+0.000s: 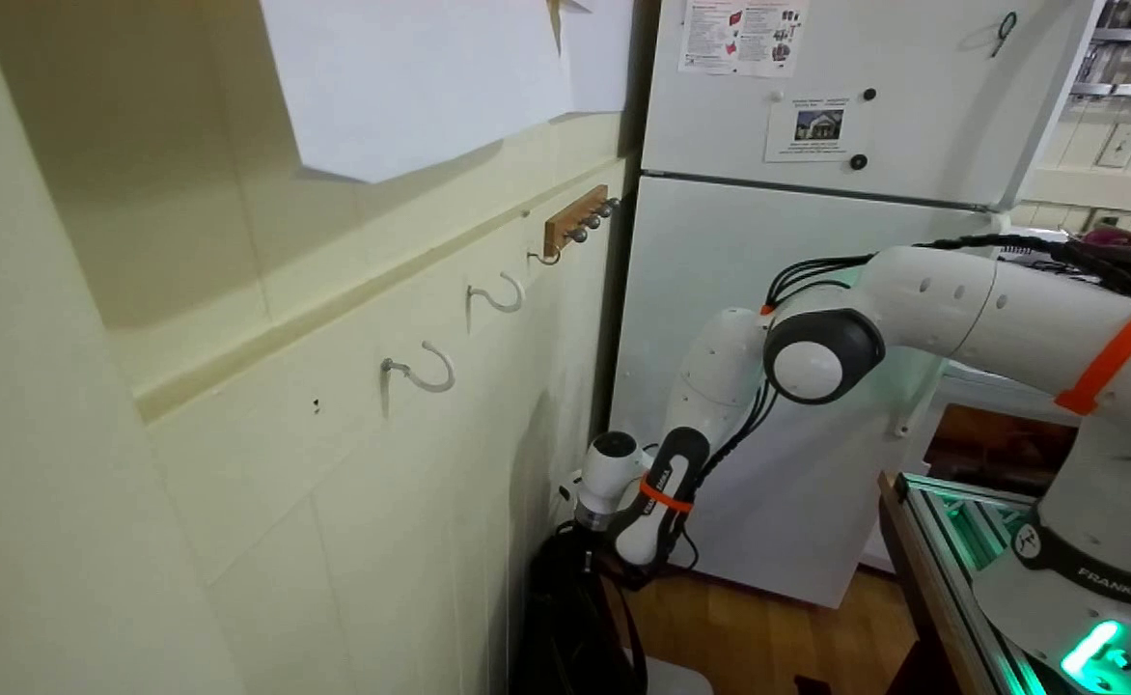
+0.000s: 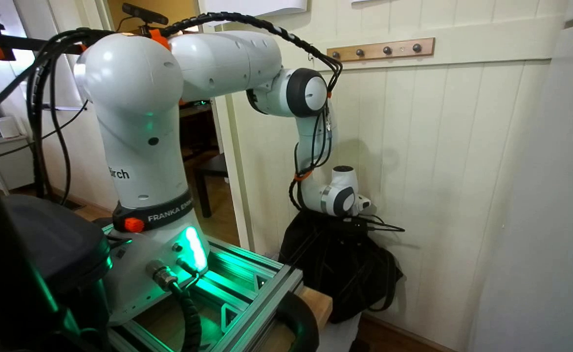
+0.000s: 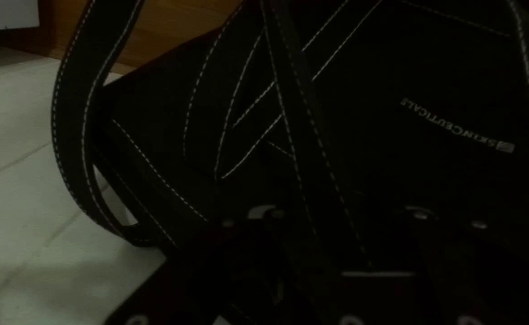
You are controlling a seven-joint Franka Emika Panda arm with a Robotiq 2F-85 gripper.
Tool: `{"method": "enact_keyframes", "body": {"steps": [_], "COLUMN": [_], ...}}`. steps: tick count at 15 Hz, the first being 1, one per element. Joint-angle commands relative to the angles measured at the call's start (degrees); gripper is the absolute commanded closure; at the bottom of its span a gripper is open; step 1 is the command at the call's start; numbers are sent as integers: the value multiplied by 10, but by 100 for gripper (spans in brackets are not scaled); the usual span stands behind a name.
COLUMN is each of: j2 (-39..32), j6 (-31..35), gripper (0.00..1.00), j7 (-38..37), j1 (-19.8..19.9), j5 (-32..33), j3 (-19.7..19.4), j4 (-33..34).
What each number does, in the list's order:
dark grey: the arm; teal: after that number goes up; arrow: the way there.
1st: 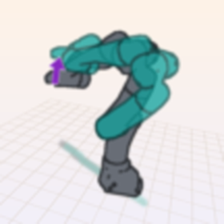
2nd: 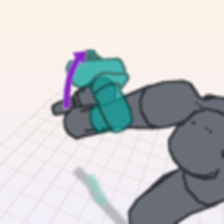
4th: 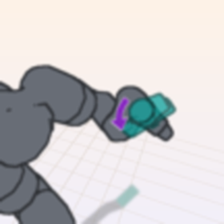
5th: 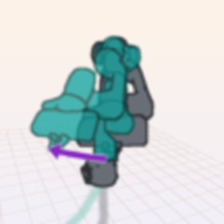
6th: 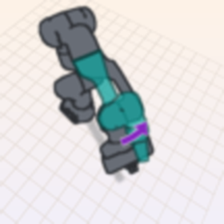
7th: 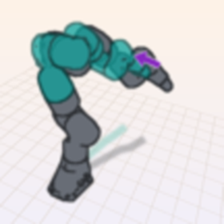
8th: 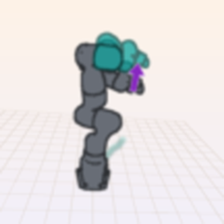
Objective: Hook the black bag on the third hook from the left
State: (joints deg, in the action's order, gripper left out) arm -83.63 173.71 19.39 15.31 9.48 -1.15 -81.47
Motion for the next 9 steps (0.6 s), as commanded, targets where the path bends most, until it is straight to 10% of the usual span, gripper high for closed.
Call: {"method": "enact_keyframes", "body": {"steps": [1, 3, 9], "j2": [-7, 2, 37], "j6": [-40, -56, -100], "gripper": [86, 99, 98], "j7": [13, 18, 72], "j1": [4, 1, 11], "j5": [16, 18, 36], "j3": [1, -2, 8], "j4": [18, 6, -34]}}
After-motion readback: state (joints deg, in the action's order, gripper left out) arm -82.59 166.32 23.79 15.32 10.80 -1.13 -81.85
